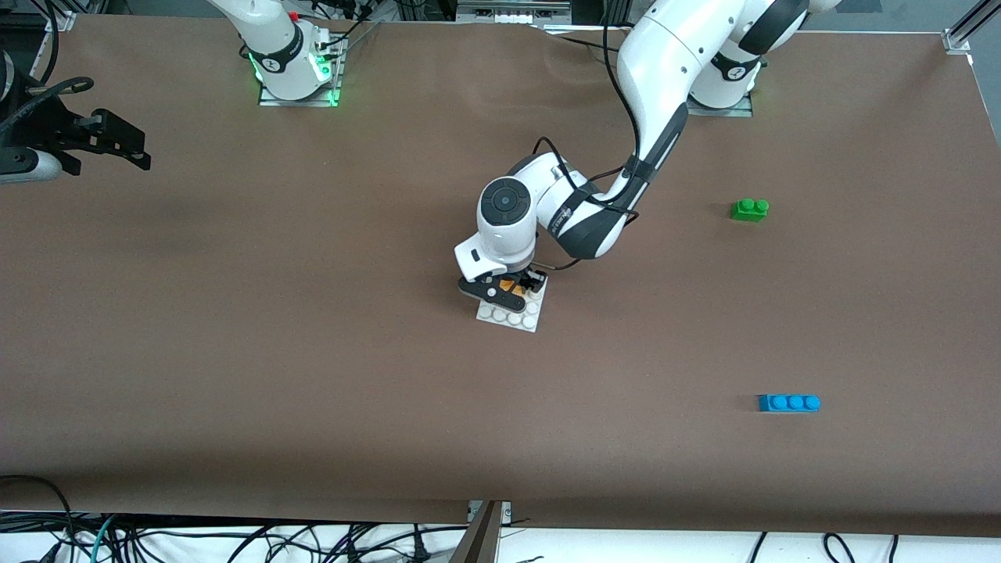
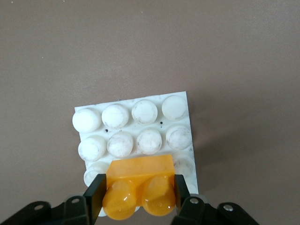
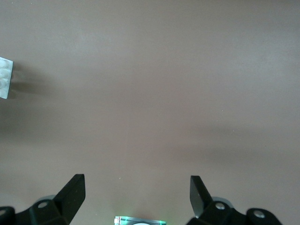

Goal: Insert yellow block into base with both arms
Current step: 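Lower the yellow block onto the base plate studs and press down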

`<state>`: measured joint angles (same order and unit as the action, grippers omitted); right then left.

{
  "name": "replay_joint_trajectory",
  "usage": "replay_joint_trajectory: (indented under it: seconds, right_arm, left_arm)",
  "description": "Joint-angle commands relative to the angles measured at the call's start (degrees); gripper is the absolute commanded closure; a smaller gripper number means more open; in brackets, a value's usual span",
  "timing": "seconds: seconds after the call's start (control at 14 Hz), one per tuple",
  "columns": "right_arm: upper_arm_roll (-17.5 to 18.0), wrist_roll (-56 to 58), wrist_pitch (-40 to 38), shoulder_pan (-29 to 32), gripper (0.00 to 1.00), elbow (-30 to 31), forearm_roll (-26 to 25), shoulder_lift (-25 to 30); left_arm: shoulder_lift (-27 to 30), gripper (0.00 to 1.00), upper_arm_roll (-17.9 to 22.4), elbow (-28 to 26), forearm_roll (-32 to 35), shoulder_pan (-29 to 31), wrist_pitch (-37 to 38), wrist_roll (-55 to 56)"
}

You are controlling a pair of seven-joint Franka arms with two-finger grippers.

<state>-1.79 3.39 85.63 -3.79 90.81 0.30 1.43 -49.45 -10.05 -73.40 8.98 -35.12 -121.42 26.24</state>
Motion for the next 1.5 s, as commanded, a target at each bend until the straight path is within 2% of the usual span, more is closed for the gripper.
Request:
replay_joint_trajectory:
  seconds: [0.0,1.07,1.15,1.22,1.43]
  right_arm:
    - [0.0,-0.1,-0.8,0.5,0.01,-1.1,1.0,-0.3]
    - [0.0,-0.1,-0.8,0.5,0.01,-1.1,1.0,-0.3]
    - [0.0,-0.1,-0.8,0.5,0.01,-1.1,1.0,-0.3]
    - [0.0,-0.1,-0.8,0.5,0.01,-1.1,1.0,-0.3]
    - [0.0,-0.1,-0.8,0.5,0.01,-1.2,1.0,-0.3]
  left_arm:
    - [-1.0,0.55,0.4,1.3,1.7,-0.3,1.1,-0.9]
    - [-1.4,0.54,0.4,1.3,1.7,-0.3,1.0,-1.0]
    - [-1.4,0.44,0.4,1.3,1.7,-0.3,1.0,-0.8]
    - [-1.3,0.0,0.5,1.3,1.7,-0.4,1.0,-0.6]
    - [-0.9,0.0,0.5,1.3,1.7,-0.3,1.0,-0.7]
